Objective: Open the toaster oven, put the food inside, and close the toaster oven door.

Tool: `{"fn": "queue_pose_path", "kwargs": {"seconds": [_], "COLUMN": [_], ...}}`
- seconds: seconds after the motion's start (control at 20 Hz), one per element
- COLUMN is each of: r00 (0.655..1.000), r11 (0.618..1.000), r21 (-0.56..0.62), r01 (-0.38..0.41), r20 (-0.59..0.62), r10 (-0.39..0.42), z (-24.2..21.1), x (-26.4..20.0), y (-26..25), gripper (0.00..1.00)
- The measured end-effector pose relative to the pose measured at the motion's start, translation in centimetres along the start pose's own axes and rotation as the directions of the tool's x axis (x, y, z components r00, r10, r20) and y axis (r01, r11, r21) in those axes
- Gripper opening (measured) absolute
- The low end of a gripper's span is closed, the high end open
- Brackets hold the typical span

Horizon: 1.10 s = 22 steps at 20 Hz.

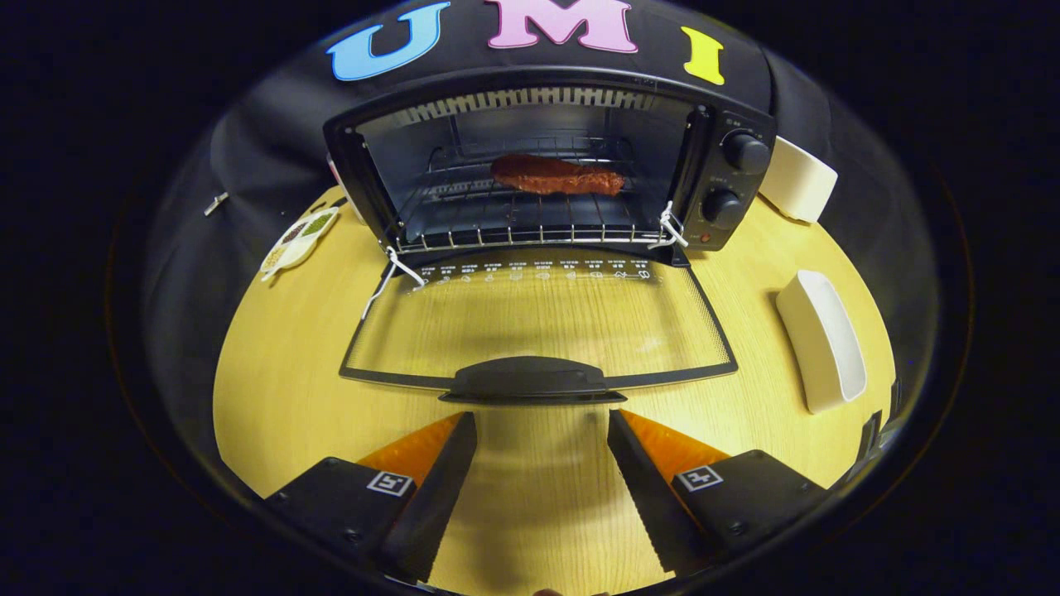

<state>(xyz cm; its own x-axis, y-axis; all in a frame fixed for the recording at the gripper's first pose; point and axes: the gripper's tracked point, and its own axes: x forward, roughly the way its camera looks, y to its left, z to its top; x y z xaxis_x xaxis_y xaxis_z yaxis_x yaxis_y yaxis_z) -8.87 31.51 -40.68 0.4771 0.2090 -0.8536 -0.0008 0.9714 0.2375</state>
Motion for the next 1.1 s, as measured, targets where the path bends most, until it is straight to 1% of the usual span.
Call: {"fn": "queue_pose_path", "kwargs": {"seconds": [0.1, 0.15, 0.2, 0.25, 0.3, 0.55, 0.75, 0.9, 1.0, 1.1], "r00": [1.0, 1.0, 0.999, 1.0, 1.0, 0.998, 0.994, 0.984, 0.975, 0.964], "r11": [1.0, 1.0, 1.0, 1.0, 1.0, 0.999, 1.0, 0.999, 0.998, 0.998], "r21": [0.005, 0.001, -0.009, -0.005, -0.006, -0.023, -0.029, -0.042, -0.053, -0.06], "r01": [0.018, 0.027, 0.027, 0.03, 0.028, 0.028, 0.013, -0.003, -0.015, -0.024], "r20": [-0.021, -0.003, -0.02, 0.004, -0.01, 0.049, 0.113, 0.179, 0.222, 0.265], "r10": [-0.018, -0.027, -0.027, -0.03, -0.028, -0.026, -0.01, 0.011, 0.027, 0.04], "z": [-0.2, 0.3, 0.0, 0.2, -0.1, 0.8, 2.0, 4.5, 7.6, 9.5], "x": [1.3, 0.6, 0.9, 1.2, 1.2, -0.4, -2.3, -4.6, -4.9, -5.6], "y": [-0.3, -0.2, -0.2, -0.2, -0.1, -0.2, -0.2, 0.3, 0.3, 0.3], "gripper": [0.99, 0.99, 0.99, 0.99, 1.0, 0.99, 0.99, 0.99, 1.0, 1.0]}}
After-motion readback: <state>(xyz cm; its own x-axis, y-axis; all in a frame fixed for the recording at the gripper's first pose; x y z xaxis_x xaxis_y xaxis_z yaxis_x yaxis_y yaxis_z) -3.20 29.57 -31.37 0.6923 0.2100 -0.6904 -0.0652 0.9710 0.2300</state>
